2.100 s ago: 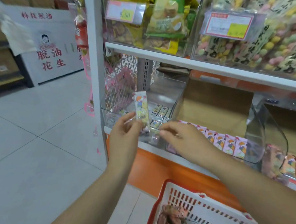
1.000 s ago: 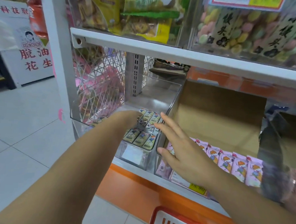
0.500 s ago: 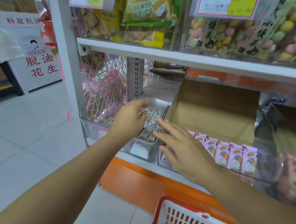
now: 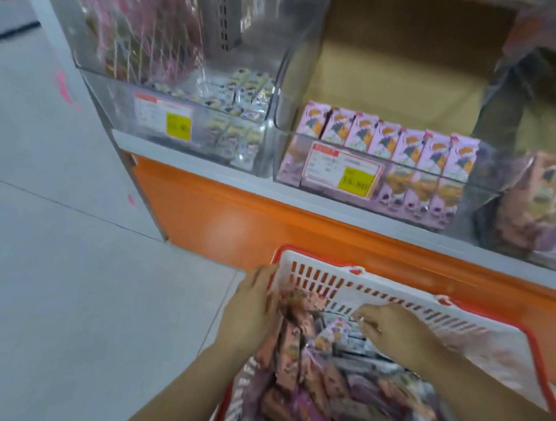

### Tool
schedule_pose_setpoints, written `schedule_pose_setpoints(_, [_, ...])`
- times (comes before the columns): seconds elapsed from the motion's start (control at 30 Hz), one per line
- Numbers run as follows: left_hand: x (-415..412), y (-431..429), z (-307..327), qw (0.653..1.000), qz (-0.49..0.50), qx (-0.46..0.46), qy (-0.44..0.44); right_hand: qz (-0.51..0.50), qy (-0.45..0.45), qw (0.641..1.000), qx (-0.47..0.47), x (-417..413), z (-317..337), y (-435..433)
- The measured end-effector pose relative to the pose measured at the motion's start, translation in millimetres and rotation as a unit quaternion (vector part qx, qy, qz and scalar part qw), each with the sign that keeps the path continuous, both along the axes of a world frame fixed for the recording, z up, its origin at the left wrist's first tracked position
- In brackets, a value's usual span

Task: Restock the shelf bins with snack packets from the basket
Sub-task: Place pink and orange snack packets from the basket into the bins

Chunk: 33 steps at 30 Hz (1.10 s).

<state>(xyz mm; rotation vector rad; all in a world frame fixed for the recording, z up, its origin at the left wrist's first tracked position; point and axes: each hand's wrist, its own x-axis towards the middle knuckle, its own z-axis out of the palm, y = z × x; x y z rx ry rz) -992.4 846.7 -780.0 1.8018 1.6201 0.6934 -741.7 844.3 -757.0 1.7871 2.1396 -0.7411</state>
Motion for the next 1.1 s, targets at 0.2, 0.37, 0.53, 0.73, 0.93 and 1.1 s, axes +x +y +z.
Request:
schedule_pose_setpoints(0.2, [3, 1, -10, 1.000, 0.012, -0.006, 0.016, -0.027, -0.088, 0.988, -0.126, 25, -57, 0])
schedule_pose_setpoints(0.37, [4, 1, -14, 0.999, 0.018, 0.007, 0.040, 0.032, -0.147, 0.984, -0.091, 33, -90, -7])
schedule_pose_setpoints(0.53, [5, 1, -14, 0.998, 0.019, 0.000, 0.054, 0.059, -0.196, 0.977, -0.056, 37, -96, -10])
schedule_pose_setpoints(0.73, [6, 2, -13, 0.996, 0.019, -0.006, 0.086, 0.052, -0.159, 0.984, -0.054, 37, -88, -1])
schedule_pose_setpoints(0.93, [7, 1, -9, 0.993, 0.014, -0.017, 0.113, 0.019, 0.019, 1.000, -0.006, 10, -10, 22])
schedule_pose_setpoints(1.1, [8, 1, -1, 0.992, -0.005, -0.050, 0.120, -0.033, 0.221, 0.975, 0.011, -21, 75, 0])
